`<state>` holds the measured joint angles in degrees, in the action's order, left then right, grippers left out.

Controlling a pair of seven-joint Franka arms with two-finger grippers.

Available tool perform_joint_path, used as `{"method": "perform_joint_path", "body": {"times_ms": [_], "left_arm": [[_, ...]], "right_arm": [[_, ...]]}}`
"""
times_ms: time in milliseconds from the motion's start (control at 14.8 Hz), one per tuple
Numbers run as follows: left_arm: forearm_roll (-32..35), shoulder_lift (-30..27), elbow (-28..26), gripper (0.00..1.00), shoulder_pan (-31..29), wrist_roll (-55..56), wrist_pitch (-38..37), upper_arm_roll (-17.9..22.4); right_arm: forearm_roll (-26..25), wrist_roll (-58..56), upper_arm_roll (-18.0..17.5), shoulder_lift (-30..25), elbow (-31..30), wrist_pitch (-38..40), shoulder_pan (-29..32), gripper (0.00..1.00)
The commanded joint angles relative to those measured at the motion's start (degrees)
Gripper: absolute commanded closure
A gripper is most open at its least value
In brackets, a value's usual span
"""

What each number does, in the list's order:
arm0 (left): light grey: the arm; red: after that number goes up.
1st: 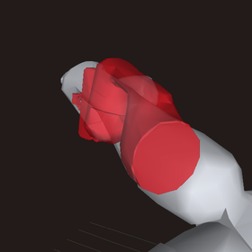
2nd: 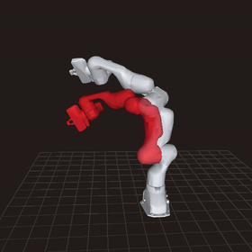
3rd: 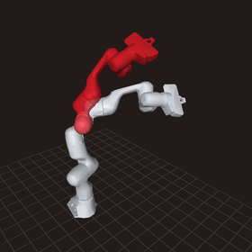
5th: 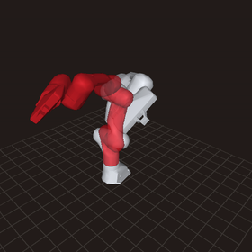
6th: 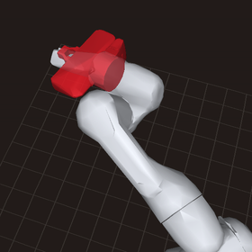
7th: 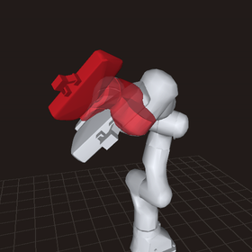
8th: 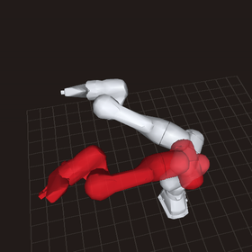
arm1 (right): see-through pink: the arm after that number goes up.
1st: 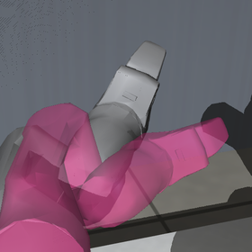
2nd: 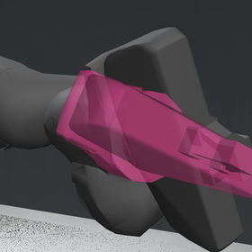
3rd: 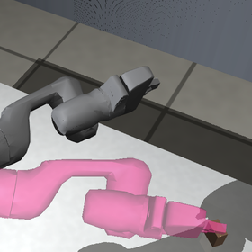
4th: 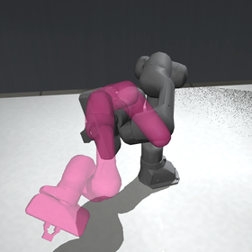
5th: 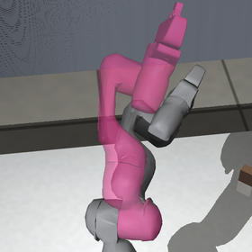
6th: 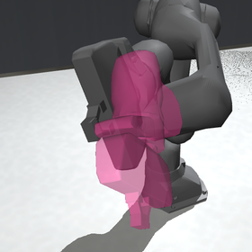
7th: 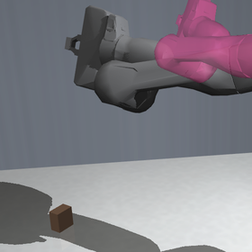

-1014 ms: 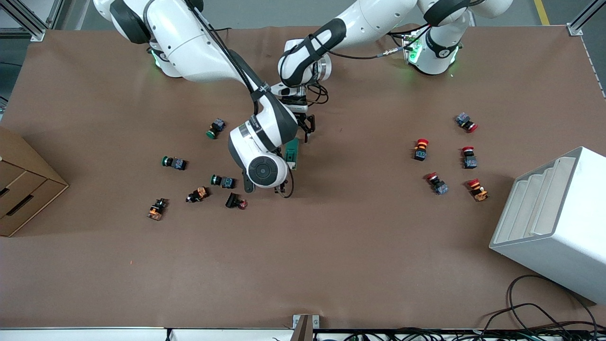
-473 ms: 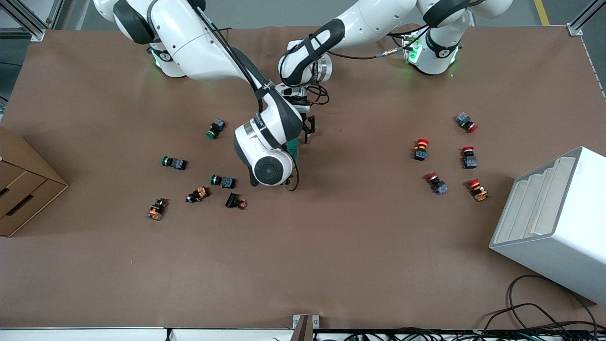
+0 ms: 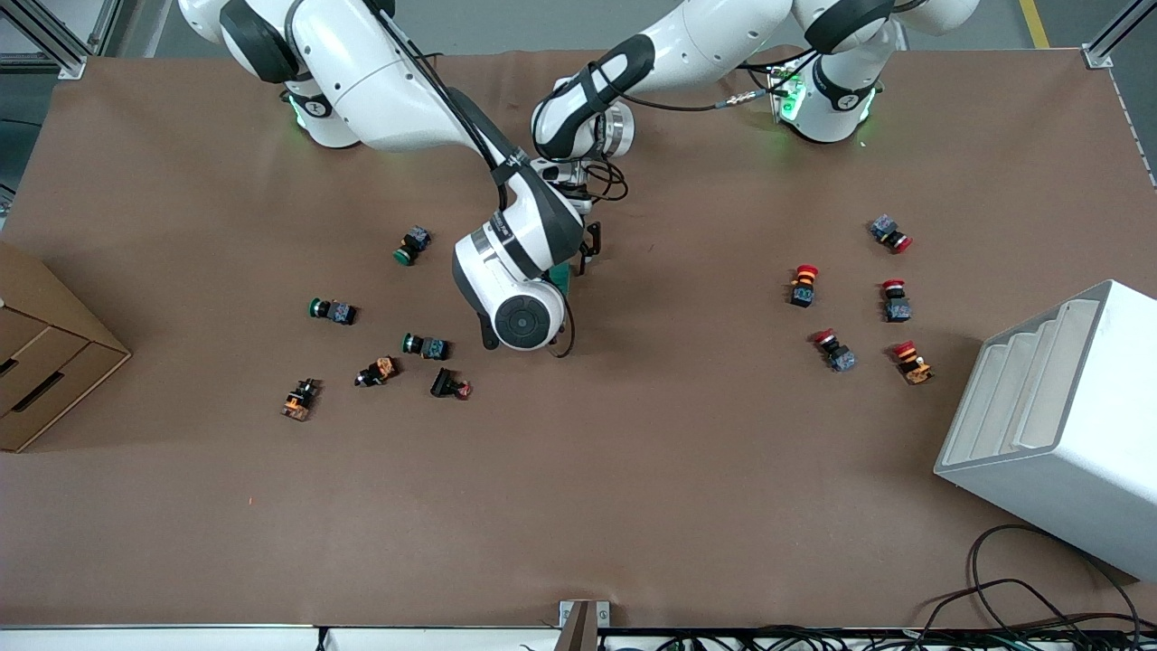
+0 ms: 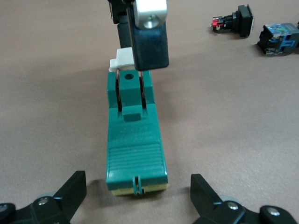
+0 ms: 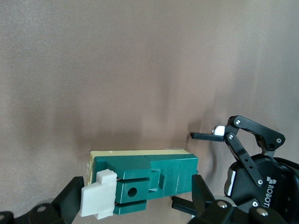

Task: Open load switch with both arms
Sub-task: 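Press the white switch handle down with the right gripper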

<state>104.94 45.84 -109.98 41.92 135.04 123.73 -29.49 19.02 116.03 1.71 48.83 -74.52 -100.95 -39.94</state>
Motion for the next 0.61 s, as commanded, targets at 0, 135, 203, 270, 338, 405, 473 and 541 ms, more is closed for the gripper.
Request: {"method": "perform_joint_path", "body": {"times_ms": [0, 135, 203, 270, 338, 405, 473, 541], "left_arm": [[0.96, 0.65, -2.42, 0.00, 1.93, 2.51, -2.42, 0.05], [0.96, 0.65, -4.09, 0.00, 3.51, 5.66, -3.84, 0.05], [1.05, 0.65, -4.45, 0.00, 4.13, 6.63, -4.28, 0.14], [1.05, 0.74, -4.62, 0.00, 4.22, 6.64, -4.46, 0.14], [1.05, 0.74, -4.45, 0.00, 4.22, 6.64, -4.55, 0.14], [1.31, 0.91, -4.19, 0.00, 4.22, 6.64, -4.55, 0.14], [2.19, 1.00, -4.19, 0.00, 4.14, 6.64, -4.55, 0.14], [2.72, 1.44, -4.19, 0.00, 4.05, 6.64, -4.55, 0.14]], "right_arm": [[1.10, 0.34, -1.09, 0.39, 0.95, 3.03, 0.65, 0.00], [1.10, 0.34, -1.79, 0.30, 1.04, 3.47, 0.91, 0.00], [1.19, 0.34, -2.06, 0.21, 1.04, 3.74, 1.00, 0.00], [1.19, 0.34, -2.06, 0.21, 1.04, 3.83, 1.00, 0.00], [1.37, 0.34, -2.15, 0.12, 1.13, 4.26, 1.09, 0.00], [2.24, 0.34, -2.15, 0.12, 1.56, 4.88, 1.27, 0.00], [3.12, 0.34, -2.15, 0.04, 2.18, 5.75, 1.35, 0.00], [3.21, 0.34, -2.15, 0.04, 2.53, 6.37, 1.36, 0.00]]}}
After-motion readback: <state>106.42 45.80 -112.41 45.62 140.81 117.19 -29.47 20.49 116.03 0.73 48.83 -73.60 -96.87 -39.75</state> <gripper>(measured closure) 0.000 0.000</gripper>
